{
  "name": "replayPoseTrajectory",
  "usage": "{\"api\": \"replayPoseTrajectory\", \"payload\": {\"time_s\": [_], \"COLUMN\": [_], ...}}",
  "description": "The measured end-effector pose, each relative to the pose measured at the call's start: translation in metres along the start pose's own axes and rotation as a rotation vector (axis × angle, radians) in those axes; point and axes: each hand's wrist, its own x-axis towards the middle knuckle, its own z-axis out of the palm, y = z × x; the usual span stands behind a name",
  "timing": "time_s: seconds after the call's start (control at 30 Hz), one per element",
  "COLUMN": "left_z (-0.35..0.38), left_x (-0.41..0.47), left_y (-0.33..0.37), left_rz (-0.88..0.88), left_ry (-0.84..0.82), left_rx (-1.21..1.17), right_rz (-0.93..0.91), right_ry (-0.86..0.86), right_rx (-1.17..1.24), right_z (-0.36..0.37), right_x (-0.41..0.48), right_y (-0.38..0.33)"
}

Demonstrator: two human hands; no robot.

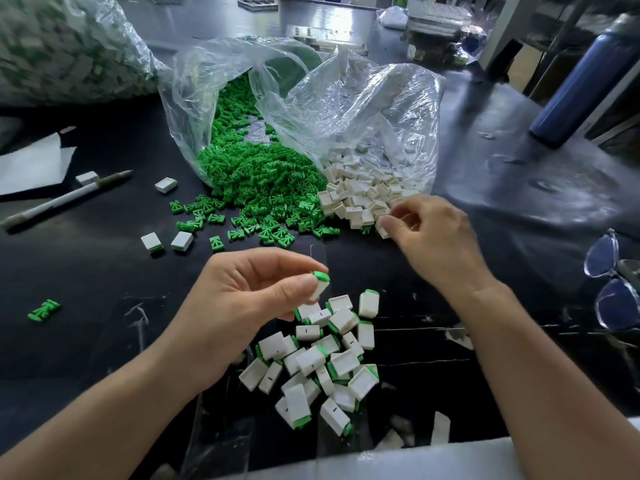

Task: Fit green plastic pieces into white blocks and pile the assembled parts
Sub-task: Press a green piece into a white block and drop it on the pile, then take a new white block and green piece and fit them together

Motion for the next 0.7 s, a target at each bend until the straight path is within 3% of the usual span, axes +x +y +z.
{"api": "replayPoseTrajectory", "payload": {"time_s": [0.1, 0.27, 0.47, 0.57, 0.7], "left_z": [0.002, -0.006, -0.008, -0.008, -0.009], "left_x": [-0.001, 0.003, 0.005, 0.007, 0.009], "left_y": [0.001, -0.001, -0.001, -0.002, -0.005], "left_rz": [0.006, 0.020, 0.001, -0.019, -0.068], "left_ry": [0.003, 0.149, 0.198, 0.224, 0.243], "left_rx": [0.008, -0.033, -0.050, -0.052, -0.049], "right_rz": [0.100, 0.145, 0.179, 0.164, -0.028], "right_ry": [0.006, -0.098, -0.069, 0.031, 0.047], "right_rx": [-0.111, -0.252, -0.217, -0.108, 0.326], "right_z": [0.000, 0.007, 0.006, 0.000, 0.002], "right_x": [0.010, 0.012, 0.013, 0.011, -0.008], "right_y": [0.016, 0.019, 0.021, 0.018, -0.013]}}
